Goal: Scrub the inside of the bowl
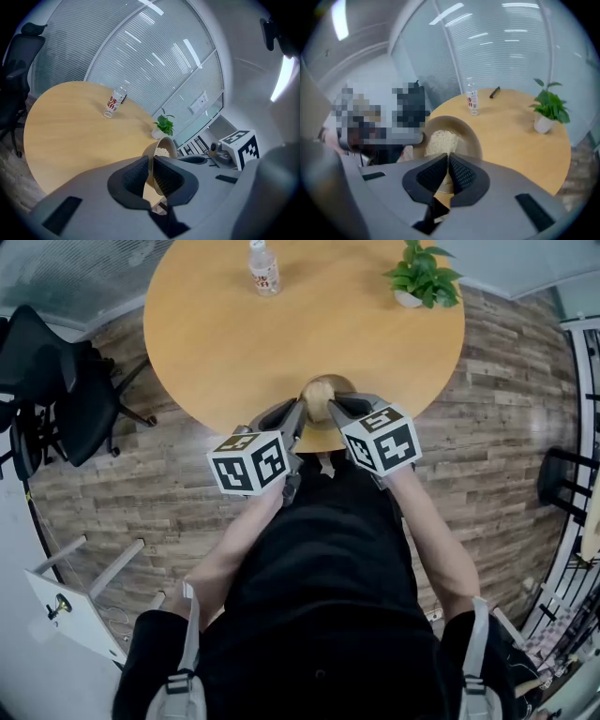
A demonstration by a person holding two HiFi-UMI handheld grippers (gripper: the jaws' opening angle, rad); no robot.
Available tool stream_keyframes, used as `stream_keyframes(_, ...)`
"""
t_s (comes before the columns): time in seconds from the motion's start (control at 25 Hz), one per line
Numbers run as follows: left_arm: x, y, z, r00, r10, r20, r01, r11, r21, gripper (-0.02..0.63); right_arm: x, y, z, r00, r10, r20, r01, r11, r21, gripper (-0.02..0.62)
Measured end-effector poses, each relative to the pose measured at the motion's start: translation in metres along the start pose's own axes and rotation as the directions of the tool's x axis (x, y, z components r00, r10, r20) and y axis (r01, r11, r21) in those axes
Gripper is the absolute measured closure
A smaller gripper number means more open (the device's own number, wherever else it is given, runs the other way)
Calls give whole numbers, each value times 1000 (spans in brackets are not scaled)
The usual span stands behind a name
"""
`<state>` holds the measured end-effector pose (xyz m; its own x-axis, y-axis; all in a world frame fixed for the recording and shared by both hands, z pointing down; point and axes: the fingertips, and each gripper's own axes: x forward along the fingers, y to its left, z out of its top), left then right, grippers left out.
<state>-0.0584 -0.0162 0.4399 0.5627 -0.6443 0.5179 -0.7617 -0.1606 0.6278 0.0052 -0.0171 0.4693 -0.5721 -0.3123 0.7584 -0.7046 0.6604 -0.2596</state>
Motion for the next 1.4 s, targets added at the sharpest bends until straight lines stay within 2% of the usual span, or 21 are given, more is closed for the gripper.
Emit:
stream_keyframes(0.08,-1,1,1,1000,5,7,-5,1000,-3,571,0,5,1,998,56,32,-61,985,164,571)
stream_keyframes(0.16,-1,3,2,1000,12,11,-12,1000,-9,571,-1,11,3,988,124,89,-147,929,341,571)
stream_keyframes(0.2,-1,4,2,1000,15,14,-15,1000,-11,571,-2,14,5,979,159,130,-201,874,442,571)
stream_keyframes(0.24,-2,4,3,1000,17,18,-17,1000,-13,571,-4,16,7,965,189,180,-258,797,546,571)
stream_keyframes(0.32,-2,5,5,999,18,30,-18,1000,-11,571,-8,18,14,931,216,294,-364,598,714,571)
stream_keyframes(0.36,-3,4,6,999,18,37,-18,1000,-8,571,-10,17,17,916,213,341,-402,507,763,571)
stream_keyframes(0.4,-3,4,7,999,19,42,-19,1000,-1,571,-12,17,20,905,205,372,-425,444,789,571)
stream_keyframes(0.44,-4,3,8,999,21,45,-21,1000,5,572,-14,18,21,900,196,388,-435,415,799,571)
stream_keyframes(0.52,-5,4,9,999,22,47,-22,1000,7,572,-14,20,22,903,180,391,-430,421,799,571)
stream_keyframes(0.56,-4,4,9,999,22,46,-22,1000,2,574,-13,21,22,908,176,381,-418,449,789,571)
stream_keyframes(0.6,-4,5,8,999,21,44,-21,1000,-3,574,-12,21,21,916,173,362,-398,498,771,571)
stream_keyframes(0.68,-4,6,7,999,20,41,-20,1000,-11,574,-9,21,18,942,158,297,-327,641,695,571)
stream_keyframes(0.8,-3,4,7,999,17,36,-17,1000,-6,572,-4,17,10,977,128,172,-197,854,482,571)
stream_keyframes(0.88,-2,2,6,1000,6,28,-6,1000,-1,571,-2,6,3,994,79,71,-95,959,268,571)
stream_keyframes(0.92,-1,0,5,1000,-1,22,1,1000,3,571,-3,0,0,999,44,29,-48,987,156,571)
stream_keyframes(1.0,0,-2,4,1000,-10,12,10,1000,12,569,-5,-8,-1,999,-25,-20,24,999,-34,571)
stream_keyframes(1.08,1,-3,3,1000,-14,3,14,1000,12,569,-8,-10,4,996,-81,-32,73,977,-202,571)
stream_keyframes(1.16,2,-2,1,1000,-19,-6,19,1000,7,569,-10,-10,11,991,-131,-23,113,920,-375,571)
stream_keyframes(1.24,4,-3,0,1000,-26,-15,26,1000,3,569,-11,-13,19,987,-163,-4,137,842,-521,571)
stream_keyframes(1.32,4,-2,-1,999,-29,-22,29,1000,0,569,-13,-14,27,987,-159,4,129,783,-608,571)
stream_keyframes(1.4,4,-1,-1,999,-28,-22,28,1000,-10,571,-17,-13,36,991,-132,14,108,744,-660,571)
